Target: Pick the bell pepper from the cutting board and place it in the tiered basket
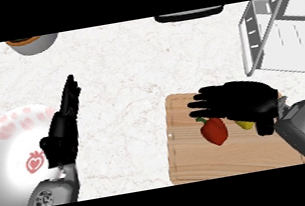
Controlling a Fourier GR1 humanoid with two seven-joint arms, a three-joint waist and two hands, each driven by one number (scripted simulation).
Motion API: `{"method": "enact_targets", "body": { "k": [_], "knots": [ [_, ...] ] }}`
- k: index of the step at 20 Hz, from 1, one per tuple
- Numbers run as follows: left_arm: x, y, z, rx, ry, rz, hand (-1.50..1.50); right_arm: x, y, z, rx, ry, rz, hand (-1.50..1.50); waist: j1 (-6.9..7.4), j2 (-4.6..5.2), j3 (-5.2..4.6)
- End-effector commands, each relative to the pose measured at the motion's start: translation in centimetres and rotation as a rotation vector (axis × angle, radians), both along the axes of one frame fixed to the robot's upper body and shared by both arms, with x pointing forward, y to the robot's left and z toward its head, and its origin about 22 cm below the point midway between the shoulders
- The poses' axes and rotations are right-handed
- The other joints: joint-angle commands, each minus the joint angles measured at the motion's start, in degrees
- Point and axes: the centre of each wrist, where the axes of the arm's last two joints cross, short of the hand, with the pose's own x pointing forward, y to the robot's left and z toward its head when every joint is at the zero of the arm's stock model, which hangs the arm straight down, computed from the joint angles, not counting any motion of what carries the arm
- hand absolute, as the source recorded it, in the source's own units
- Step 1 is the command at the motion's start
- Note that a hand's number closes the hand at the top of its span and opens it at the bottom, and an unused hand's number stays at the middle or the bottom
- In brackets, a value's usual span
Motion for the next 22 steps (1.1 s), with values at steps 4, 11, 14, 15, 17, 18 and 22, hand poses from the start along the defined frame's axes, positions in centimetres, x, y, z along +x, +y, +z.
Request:
{"method": "enact_targets", "body": {
  "k": [4,11,14,15,17,18,22],
  "knots": [
    [0.7,0.0,0.8,0.011,-0.016,0.016,0.0,0.4,-0.3,-1.9,-0.032,0.057,0.039,-1.5,0.0,0.05,0.01],
    [0.5,0.0,0.5,0.002,0.003,0.013,0.0,0.6,1.1,-3.8,-0.016,0.083,0.014,-1.5,-0.04,0.03,0.0],
    [0.3,-0.1,-0.9,-0.022,-0.001,-0.008,0.0,-0.4,3.7,-4.8,0.006,0.076,0.012,-1.5,-0.13,0.04,-0.01],
    [-1.1,0.9,0.7,0.004,-0.01,0.001,0.0,0.3,2.0,-4.2,-0.013,0.091,0.012,-1.5,0.04,-0.01,0.0],
    [1.7,0.2,0.7,-0.005,-0.004,-0.004,0.0,0.6,1.5,-5.8,-0.004,0.087,0.008,-1.5,-0.12,0.07,0.0],
    [0.7,-1.1,-0.3,-0.017,0.0,0.013,0.0,-0.6,1.3,-3.8,-0.01,0.095,0.018,-1.5,-0.3,-0.01,-0.01],
    [1.3,0.0,0.7,0.005,0.0,0.003,0.0,0.2,2.1,-6.2,0.016,0.136,0.008,-1.5,-0.1,0.05,0.0]
  ]
}}
